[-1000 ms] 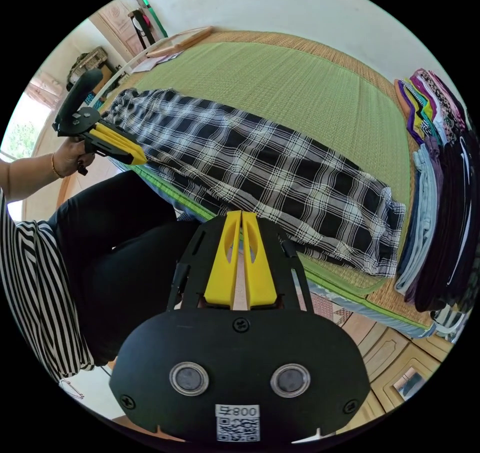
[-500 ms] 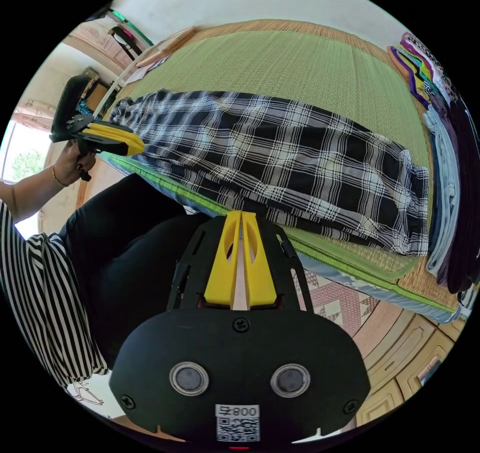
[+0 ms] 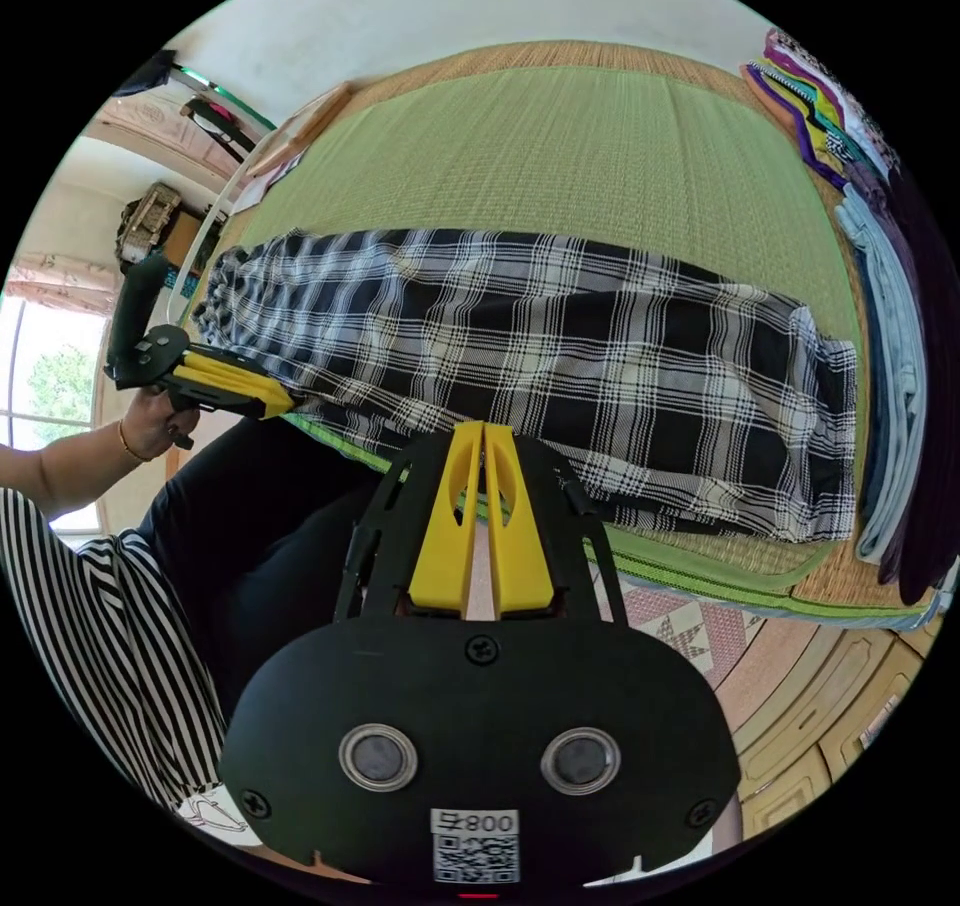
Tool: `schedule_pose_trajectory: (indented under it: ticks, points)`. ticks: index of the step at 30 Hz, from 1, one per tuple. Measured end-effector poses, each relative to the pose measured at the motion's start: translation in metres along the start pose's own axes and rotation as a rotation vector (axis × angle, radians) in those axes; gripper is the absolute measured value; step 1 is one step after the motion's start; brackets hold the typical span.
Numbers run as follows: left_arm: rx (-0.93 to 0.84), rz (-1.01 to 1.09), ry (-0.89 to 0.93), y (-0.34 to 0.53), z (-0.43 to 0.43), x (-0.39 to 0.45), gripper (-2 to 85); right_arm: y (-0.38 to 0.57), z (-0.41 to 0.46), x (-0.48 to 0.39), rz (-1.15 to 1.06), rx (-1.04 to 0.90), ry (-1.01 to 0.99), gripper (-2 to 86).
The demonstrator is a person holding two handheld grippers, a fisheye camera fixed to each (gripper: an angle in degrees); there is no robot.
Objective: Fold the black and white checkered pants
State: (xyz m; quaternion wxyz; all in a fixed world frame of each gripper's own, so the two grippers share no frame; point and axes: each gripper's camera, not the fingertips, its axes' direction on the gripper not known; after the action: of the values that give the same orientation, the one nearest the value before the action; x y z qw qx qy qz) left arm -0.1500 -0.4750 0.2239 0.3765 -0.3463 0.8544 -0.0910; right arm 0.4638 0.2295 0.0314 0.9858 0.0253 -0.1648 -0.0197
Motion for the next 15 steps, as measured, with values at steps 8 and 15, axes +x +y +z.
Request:
schedule_pose_trajectory:
  ticks: [8,15]
  points:
    - [-0.023,0.07,-0.141,-0.01,0.004,0.014,4.0,0.004,0.001,0.007,-0.005,-0.018,-0.019,-0.4]
    - [0.01,0.071,-0.13,0.0,-0.006,0.022,1.5,0.006,0.001,0.006,-0.044,-0.048,-0.023,-0.5]
